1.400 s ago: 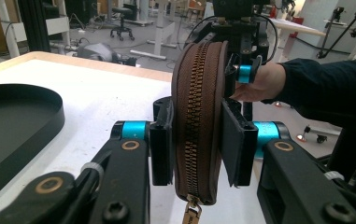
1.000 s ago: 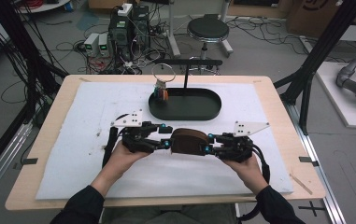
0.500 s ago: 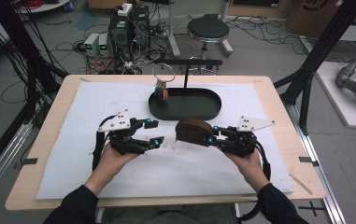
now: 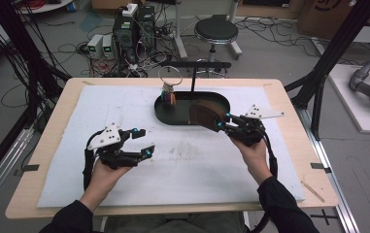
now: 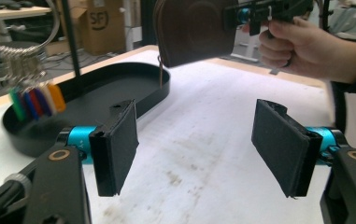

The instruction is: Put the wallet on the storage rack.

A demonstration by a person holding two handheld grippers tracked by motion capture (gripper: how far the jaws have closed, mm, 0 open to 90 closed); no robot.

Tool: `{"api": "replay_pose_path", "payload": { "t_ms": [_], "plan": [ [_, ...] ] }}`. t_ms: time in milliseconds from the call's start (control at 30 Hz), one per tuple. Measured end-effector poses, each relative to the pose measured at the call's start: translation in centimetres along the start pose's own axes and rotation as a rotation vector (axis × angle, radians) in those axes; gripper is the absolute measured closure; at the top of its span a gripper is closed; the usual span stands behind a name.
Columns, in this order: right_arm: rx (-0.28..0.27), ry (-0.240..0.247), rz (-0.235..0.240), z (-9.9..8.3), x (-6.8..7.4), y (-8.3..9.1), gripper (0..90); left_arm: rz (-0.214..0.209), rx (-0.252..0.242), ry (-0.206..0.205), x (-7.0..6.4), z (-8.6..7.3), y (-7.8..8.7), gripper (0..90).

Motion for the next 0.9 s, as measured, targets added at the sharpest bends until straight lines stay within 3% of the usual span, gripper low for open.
{"api": "replay_pose_path", "payload": {
  "t_ms": [300,700,900],
  "plan": [
    [0.020,-0.029,-0.037,-0.3,-1.7,-2.7,68.3,0.032,-0.012,0.022,0.9,-0.5,0.5,31.5],
    [0.058,-0.013,-0.063,-0.4,-2.2,-6.9,68.1,0.012,0.007,0.000,0.0,-0.8,-0.3,31.5],
    [0.071,-0.038,-0.068,-1.4,-2.7,-8.7,68.1,-0.005,0.000,0.007,-0.4,-0.6,-0.4,31.5]
  ]
}}
Point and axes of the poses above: each handheld gripper's, and its own axes: y roughly backward along the jaws, z roughly out of its top, x roughly to its left, the point moved 7 cm from there along -y, roughly forward along the jaws, and after that the axes turned 15 degrees about y, right-handed, at the moved point
